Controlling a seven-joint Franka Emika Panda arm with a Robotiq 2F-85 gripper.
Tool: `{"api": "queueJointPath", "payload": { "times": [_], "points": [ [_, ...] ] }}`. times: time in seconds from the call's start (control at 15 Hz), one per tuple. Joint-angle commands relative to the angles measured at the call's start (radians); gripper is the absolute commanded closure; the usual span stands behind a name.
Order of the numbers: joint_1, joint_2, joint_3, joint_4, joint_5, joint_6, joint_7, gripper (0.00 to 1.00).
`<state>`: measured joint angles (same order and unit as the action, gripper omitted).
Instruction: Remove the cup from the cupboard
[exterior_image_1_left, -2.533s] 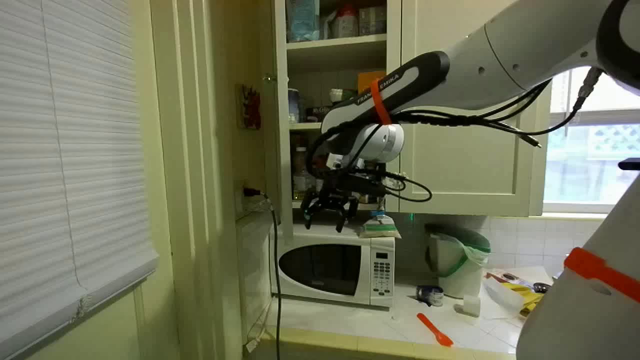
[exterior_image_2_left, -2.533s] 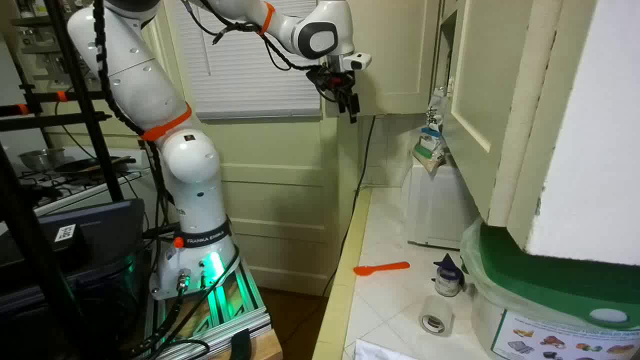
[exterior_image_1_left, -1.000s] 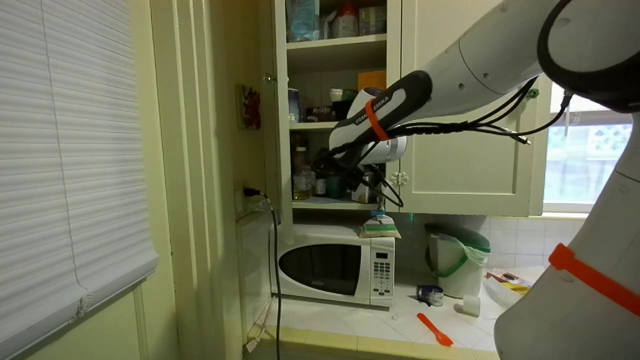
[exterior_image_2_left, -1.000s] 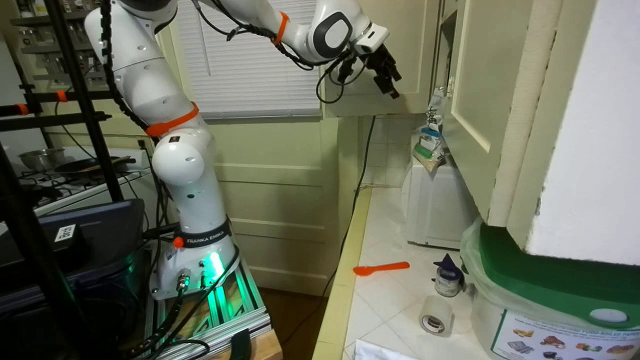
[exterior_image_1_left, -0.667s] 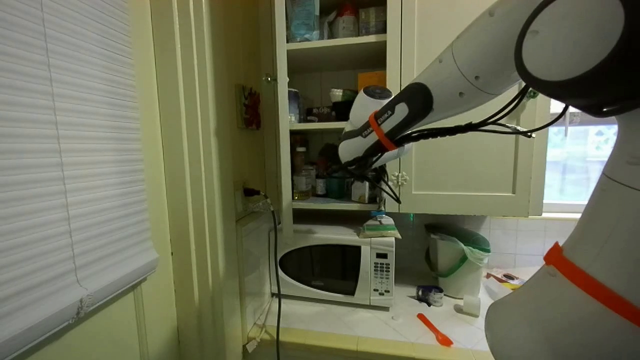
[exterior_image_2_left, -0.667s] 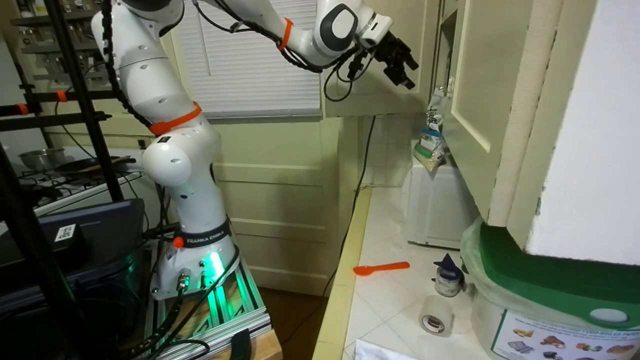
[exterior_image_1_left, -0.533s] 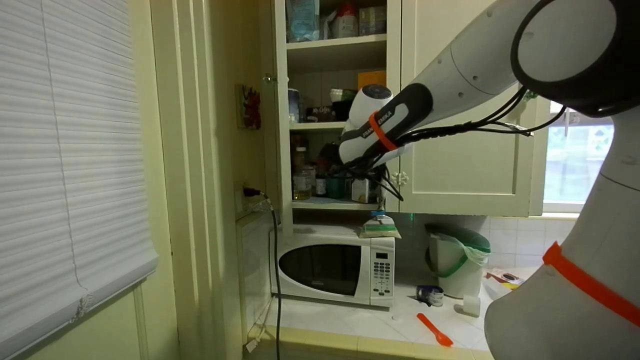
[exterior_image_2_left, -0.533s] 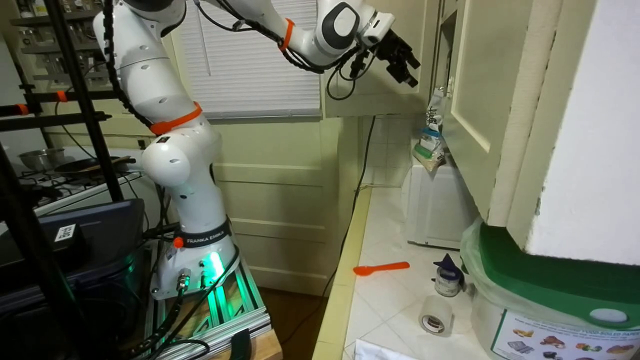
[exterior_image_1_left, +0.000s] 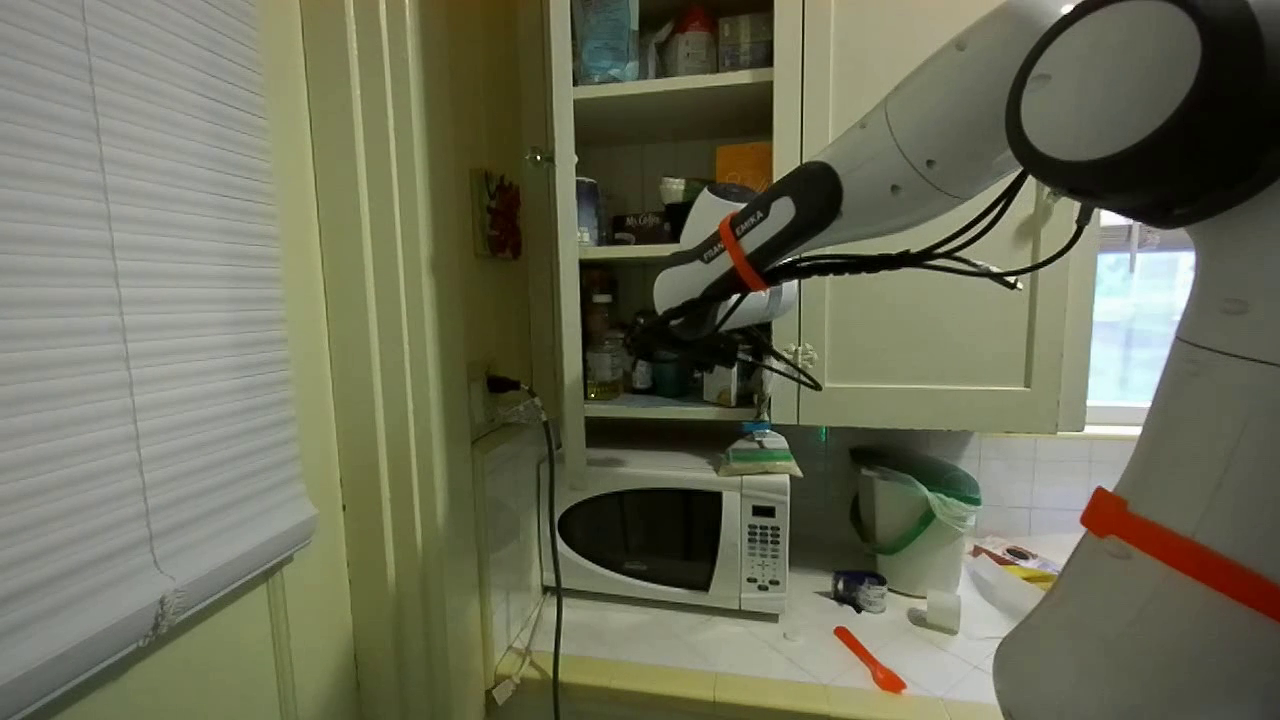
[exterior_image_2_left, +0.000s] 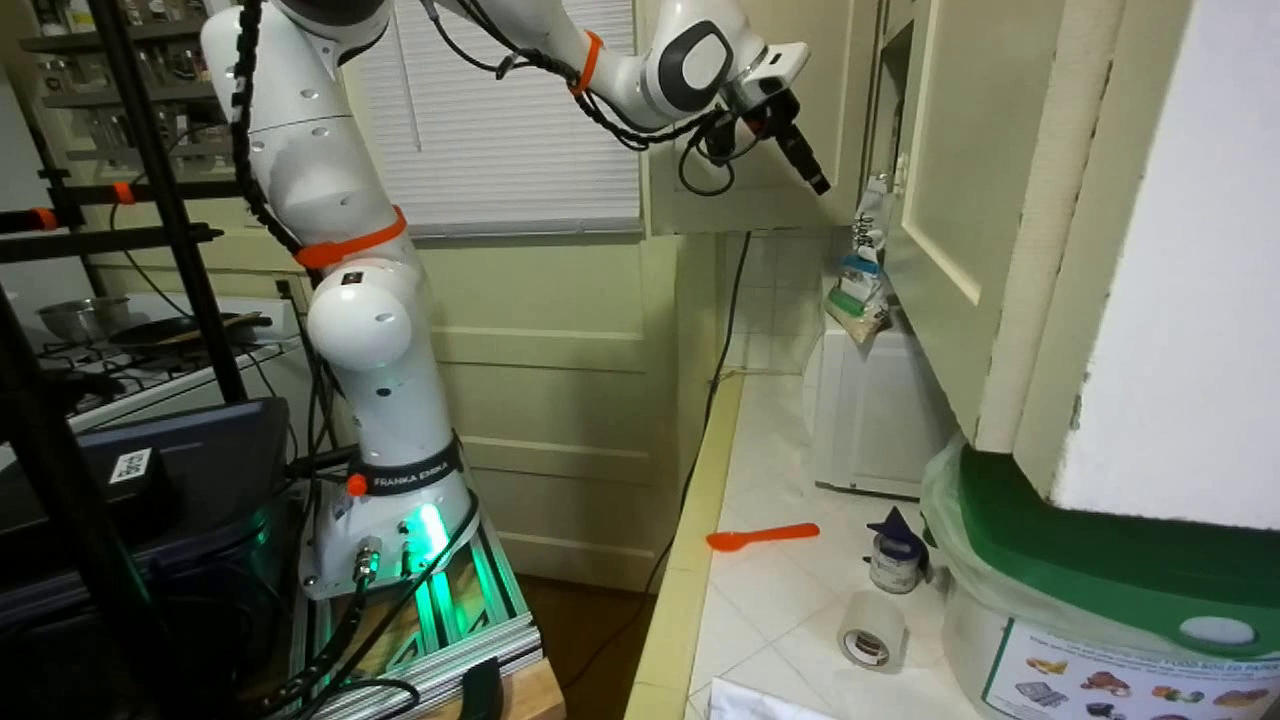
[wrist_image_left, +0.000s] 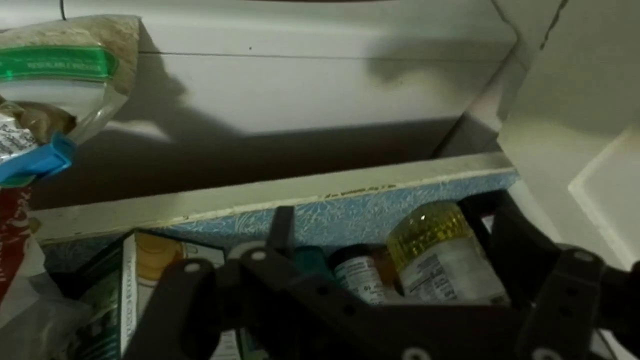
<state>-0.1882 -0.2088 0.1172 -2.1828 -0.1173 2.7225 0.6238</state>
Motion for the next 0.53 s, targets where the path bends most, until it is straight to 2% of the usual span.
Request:
{"api": "queueJointPath", "payload": {
  "times": [0.0,0.2,0.47],
  "points": [
    [0.083,0.031,-0.064,0.056,0.096,-0.138,-0.218,0.0],
    [0.096,0.032,-0.084,0.08,0.081,-0.213,-0.319,0.0],
    [0.088,0.039,-0.088,0.11,0.017,-0.249,-0.366,0.0]
  ]
}}
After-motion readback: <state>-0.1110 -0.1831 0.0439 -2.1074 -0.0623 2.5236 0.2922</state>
